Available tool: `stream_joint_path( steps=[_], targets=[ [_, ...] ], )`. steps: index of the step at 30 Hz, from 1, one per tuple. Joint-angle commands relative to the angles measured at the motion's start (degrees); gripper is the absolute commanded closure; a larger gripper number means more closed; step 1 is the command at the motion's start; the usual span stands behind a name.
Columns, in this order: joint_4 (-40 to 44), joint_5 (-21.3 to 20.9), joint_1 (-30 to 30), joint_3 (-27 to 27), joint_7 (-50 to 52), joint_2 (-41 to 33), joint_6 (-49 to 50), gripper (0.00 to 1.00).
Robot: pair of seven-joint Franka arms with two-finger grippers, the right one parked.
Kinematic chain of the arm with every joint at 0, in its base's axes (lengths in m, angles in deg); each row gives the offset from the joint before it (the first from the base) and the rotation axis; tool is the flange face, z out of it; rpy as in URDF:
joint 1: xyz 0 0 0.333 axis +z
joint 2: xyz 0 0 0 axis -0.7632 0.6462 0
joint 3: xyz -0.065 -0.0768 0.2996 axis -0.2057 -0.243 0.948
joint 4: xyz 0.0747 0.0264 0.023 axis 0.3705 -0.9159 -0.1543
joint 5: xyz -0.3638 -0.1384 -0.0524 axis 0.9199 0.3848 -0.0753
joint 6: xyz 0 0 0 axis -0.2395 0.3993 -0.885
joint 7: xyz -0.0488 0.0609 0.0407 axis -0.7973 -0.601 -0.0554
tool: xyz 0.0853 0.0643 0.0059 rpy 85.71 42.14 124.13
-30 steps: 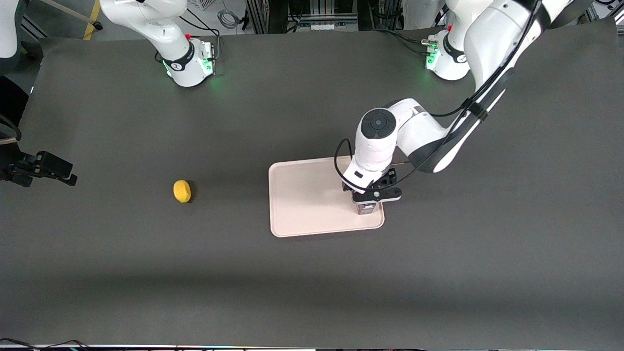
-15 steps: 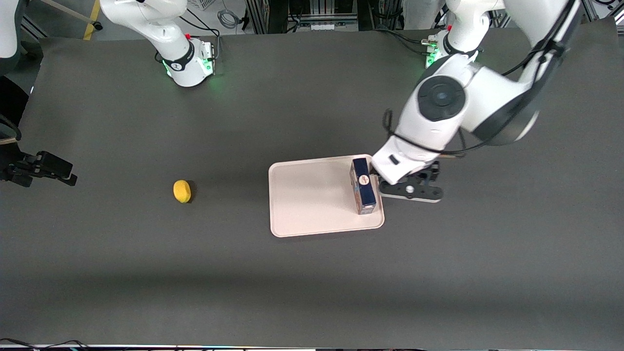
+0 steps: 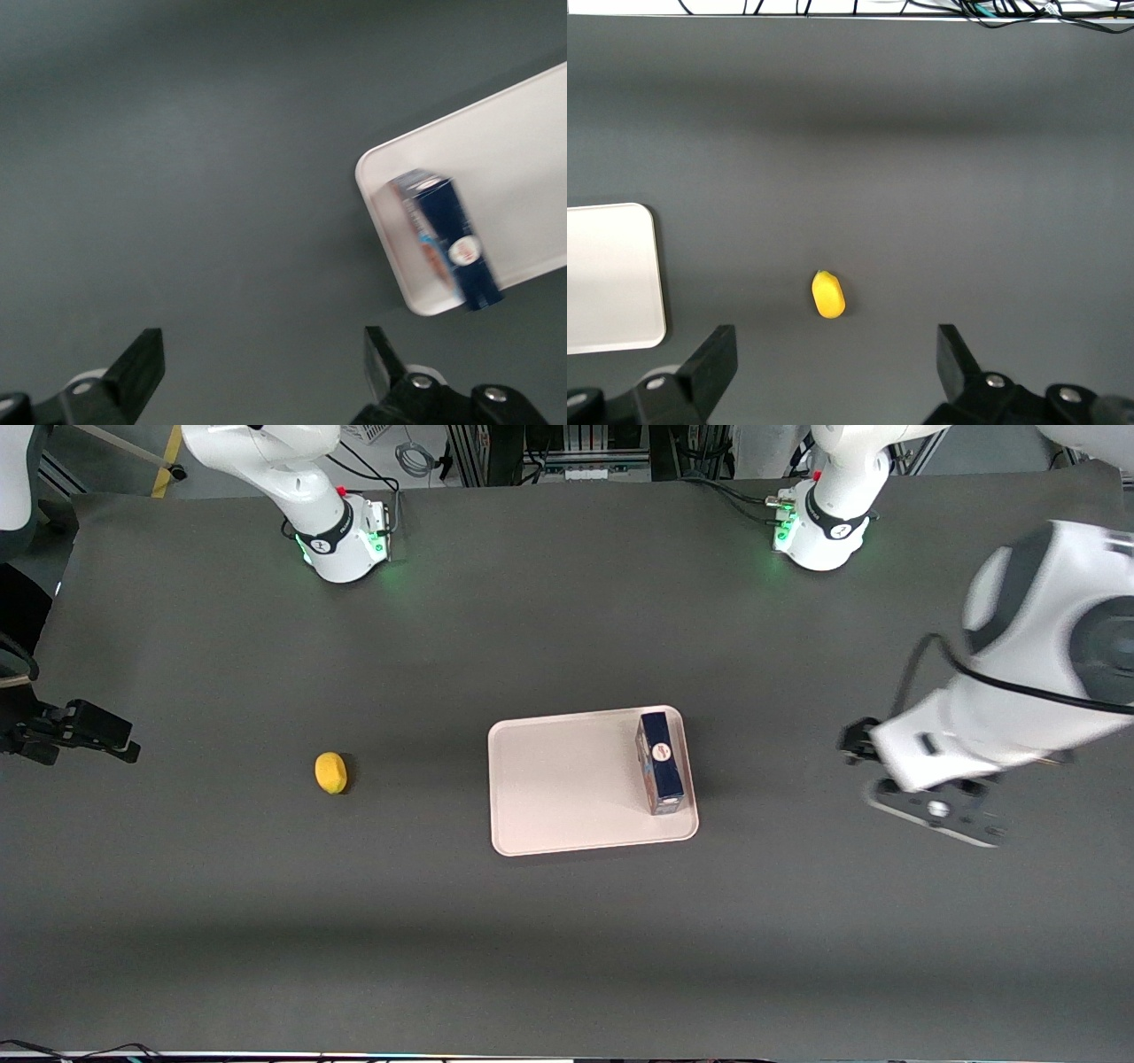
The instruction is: Place cookie box on tray
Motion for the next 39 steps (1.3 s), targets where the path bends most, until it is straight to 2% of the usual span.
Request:
stream_joint_path(
  steps=[1, 12, 20, 27, 32, 39],
  targets=[
    [1.4, 2.1, 0.2, 7.1, -6.7, -2.8, 2.2, 0.0],
    [1.3, 7.0, -0.1, 20.5, -3.3, -5.2, 1.8, 0.0],
    [1.1, 6.4, -0.1, 22.7, 0.6, -5.1, 0.5, 0.0],
    [-0.9, 9.3, -0.6, 24.4, 0.8, -5.0, -3.8, 0.0],
    [-3.7, 12.4, -0.8, 24.4, 0.8, -5.1, -8.1, 0.0],
    [-11.3, 12.5, -1.5, 24.3, 1.5, -8.8, -12.8, 0.0]
  ],
)
